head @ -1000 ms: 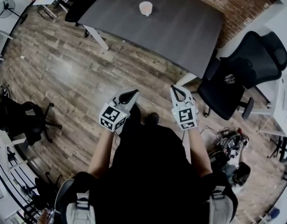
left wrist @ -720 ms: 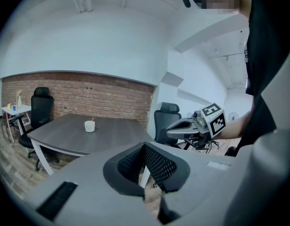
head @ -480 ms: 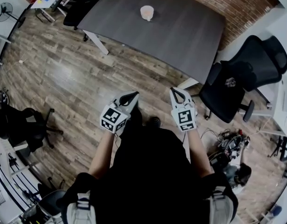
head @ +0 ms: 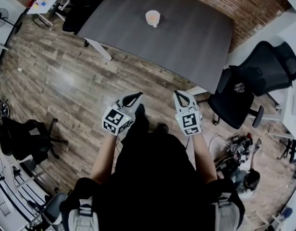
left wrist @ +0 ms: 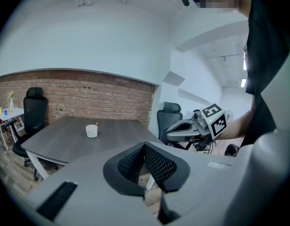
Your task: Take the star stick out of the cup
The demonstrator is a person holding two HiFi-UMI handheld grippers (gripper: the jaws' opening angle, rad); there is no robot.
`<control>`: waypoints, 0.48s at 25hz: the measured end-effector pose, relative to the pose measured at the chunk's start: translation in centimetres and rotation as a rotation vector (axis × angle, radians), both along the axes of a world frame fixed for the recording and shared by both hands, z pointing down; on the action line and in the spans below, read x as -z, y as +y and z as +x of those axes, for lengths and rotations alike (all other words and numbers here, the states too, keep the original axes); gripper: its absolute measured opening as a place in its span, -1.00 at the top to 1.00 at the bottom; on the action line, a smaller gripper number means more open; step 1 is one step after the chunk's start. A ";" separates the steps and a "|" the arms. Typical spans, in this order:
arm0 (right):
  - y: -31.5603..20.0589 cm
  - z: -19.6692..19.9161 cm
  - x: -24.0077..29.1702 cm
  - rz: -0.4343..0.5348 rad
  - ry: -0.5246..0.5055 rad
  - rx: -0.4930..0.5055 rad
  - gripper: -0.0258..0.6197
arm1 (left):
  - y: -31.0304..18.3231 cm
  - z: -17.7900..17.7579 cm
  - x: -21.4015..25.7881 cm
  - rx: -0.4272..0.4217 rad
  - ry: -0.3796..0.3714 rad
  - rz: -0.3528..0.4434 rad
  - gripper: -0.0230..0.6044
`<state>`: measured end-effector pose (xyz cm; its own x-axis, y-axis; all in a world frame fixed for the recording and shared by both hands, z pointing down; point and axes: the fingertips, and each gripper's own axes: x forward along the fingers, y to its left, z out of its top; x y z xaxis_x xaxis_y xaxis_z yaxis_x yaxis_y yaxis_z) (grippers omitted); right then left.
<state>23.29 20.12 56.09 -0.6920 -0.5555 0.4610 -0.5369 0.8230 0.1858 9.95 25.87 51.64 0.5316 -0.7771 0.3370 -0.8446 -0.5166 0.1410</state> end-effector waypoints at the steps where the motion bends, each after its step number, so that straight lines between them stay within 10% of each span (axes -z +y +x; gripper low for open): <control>1: -0.3 -0.6 0.0 0.000 -0.002 0.001 0.92 | -0.4 -0.5 0.1 0.000 0.001 0.003 0.92; 12: -2.8 -3.6 -0.6 -0.008 0.008 -0.024 0.92 | -3.4 -3.5 -0.3 -0.035 0.012 -0.021 0.92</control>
<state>19.69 17.31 56.73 -0.6748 -0.5680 0.4712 -0.5548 0.8115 0.1835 6.43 22.44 51.92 0.5624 -0.7509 0.3461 -0.8242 -0.5426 0.1622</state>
